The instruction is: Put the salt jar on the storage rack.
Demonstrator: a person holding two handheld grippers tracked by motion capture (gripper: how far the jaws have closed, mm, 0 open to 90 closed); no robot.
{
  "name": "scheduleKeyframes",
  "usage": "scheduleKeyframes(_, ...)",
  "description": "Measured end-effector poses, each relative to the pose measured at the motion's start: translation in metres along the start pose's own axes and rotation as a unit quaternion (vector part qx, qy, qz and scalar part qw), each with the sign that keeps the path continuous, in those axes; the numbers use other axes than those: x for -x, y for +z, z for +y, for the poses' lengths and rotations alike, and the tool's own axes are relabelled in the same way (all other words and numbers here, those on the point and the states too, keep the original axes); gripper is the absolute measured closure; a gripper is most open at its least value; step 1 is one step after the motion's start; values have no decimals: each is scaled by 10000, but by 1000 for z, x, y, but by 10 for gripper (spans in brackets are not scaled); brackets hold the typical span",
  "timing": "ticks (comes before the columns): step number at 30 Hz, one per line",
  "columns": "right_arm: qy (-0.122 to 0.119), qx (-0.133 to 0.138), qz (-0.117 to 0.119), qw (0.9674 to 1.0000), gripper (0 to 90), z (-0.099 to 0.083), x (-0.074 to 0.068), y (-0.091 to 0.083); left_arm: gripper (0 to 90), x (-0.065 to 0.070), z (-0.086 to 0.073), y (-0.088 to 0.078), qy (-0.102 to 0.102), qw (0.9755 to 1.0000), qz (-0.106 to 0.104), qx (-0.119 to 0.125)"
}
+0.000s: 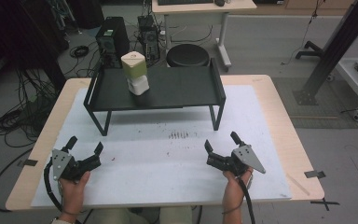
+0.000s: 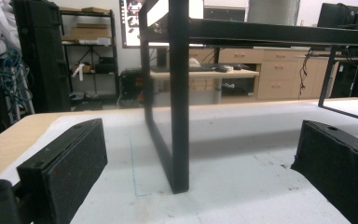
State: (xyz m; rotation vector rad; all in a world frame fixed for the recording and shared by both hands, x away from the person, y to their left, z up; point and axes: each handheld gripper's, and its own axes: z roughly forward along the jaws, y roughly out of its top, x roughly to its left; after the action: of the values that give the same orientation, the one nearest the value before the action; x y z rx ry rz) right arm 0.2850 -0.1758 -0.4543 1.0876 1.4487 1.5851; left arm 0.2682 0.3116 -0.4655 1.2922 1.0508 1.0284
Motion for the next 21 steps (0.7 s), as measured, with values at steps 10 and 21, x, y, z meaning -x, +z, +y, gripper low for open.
scheduleKeyframes(10,62,-51,-140,9999,3,-20,5,-4,26,0,0,0,-13,10000,1,2)
scheduleKeyframes(21,64,-11,-226,9997,3,-28,7,-9,30,0,0,1,-25,10000,39,-16)
